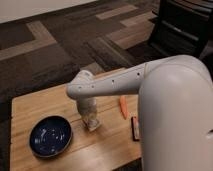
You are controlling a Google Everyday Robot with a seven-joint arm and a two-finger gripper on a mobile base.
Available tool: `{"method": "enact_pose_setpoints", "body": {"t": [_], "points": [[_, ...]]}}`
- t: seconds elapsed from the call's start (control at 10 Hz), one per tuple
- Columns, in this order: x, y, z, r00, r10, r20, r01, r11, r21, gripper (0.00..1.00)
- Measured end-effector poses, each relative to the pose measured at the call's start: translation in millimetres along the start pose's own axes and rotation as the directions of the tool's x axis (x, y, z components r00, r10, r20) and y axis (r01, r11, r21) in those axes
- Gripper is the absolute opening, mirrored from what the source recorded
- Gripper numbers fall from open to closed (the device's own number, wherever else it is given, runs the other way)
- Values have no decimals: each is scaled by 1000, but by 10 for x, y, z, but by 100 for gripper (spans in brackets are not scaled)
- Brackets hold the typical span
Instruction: Wipe the white sponge on the table
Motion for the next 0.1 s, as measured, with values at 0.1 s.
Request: {"method": "enact_pose_setpoints", "body": {"t": [0.1], "points": [[0,1,0,1000,0,0,0,1000,0,80]]}}
